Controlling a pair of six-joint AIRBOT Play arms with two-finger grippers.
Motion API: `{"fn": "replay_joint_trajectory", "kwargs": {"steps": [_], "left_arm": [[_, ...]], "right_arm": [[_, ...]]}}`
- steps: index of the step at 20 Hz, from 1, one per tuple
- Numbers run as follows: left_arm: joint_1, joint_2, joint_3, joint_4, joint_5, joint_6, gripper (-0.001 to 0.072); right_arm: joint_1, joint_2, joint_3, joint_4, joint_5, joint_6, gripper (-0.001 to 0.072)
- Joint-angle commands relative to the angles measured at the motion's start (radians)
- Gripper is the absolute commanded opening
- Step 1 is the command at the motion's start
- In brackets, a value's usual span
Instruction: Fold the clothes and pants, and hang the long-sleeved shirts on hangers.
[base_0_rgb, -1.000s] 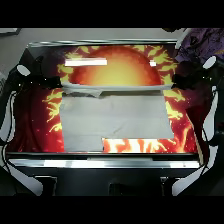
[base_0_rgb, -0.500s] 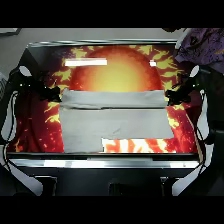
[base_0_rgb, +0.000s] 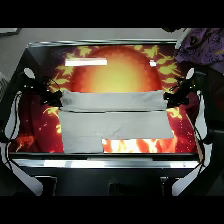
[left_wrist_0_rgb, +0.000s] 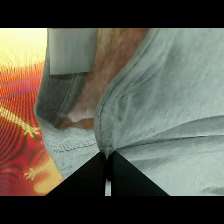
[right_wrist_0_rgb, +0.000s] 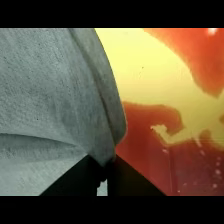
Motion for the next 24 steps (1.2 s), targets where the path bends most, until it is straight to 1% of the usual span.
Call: {"fn": "replay_joint_trajectory", "kwargs": {"steps": [1, 6, 7, 8, 9, 10, 11, 12, 13, 15, 16, 17, 18, 20, 22, 24], "left_arm": [[-0.008, -0.024, 0.000, 0.014, -0.005, -0.005, 0.0016], [-0.011, -0.047, 0.000, 0.013, 0.018, -0.005, 0.0018], [-0.011, -0.047, 0.001, 0.013, 0.029, -0.009, 0.0027], [-0.011, -0.047, 0.000, 0.013, 0.040, -0.021, 0.0102], [-0.011, -0.047, 0.001, 0.013, 0.050, -0.037, 0.0221], [-0.011, -0.046, 0.001, 0.012, 0.053, -0.047, 0.0340], [-0.011, -0.041, 0.001, 0.012, 0.052, -0.058, 0.0483], [-0.011, -0.030, 0.002, 0.013, 0.053, -0.062, 0.0553], [-0.007, -0.008, 0.012, 0.014, 0.053, -0.061, 0.0553], [0.019, 0.071, 0.029, 0.077, 0.056, -0.053, 0.0553], [0.041, 0.126, 0.027, 0.127, 0.053, -0.027, 0.0553], [0.066, 0.186, 0.003, 0.175, 0.051, -0.005, 0.0553], [0.103, 0.259, -0.061, 0.204, 0.064, -0.001, 0.0552], [0.181, 0.421, -0.270, 0.171, 0.132, 0.000, 0.0552], [0.254, 0.624, -0.590, 0.089, 0.251, 0.024, 0.0551], [0.302, 0.806, -0.893, -0.013, 0.339, 0.070, 0.0551]], "right_arm": [[0.002, -0.007, -0.003, 0.045, 0.029, 0.002, 0.0033], [0.002, -0.011, -0.004, 0.074, 0.071, 0.003, 0.0036], [0.002, -0.011, -0.004, 0.080, 0.074, 0.003, 0.0078], [0.002, -0.011, -0.004, 0.089, 0.078, 0.003, 0.0163], [0.002, -0.011, -0.004, 0.106, 0.082, 0.003, 0.0253], [0.001, -0.011, -0.004, 0.128, 0.086, 0.003, 0.0290], [0.001, -0.010, -0.004, 0.142, 0.097, 0.003, 0.0374], [0.001, -0.008, -0.002, 0.145, 0.117, 0.003, 0.0515], [-0.003, 0.003, 0.000, 0.141, 0.137, -0.003, 0.0623], [-0.045, 0.058, 0.000, 0.145, 0.143, -0.008, 0.0632], [-0.085, 0.099, -0.002, 0.147, 0.135, -0.010, 0.0631], [-0.138, 0.141, -0.012, 0.172, 0.126, -0.021, 0.0628], [-0.199, 0.185, -0.039, 0.219, 0.113, -0.036, 0.0618], [-0.333, 0.285, -0.168, 0.333, 0.069, -0.069, 0.0617], [-0.436, 0.383, -0.357, 0.439, 0.023, -0.097, 0.0616], [-0.481, 0.462, -0.525, 0.513, -0.020, -0.132, 0.0616]]}}
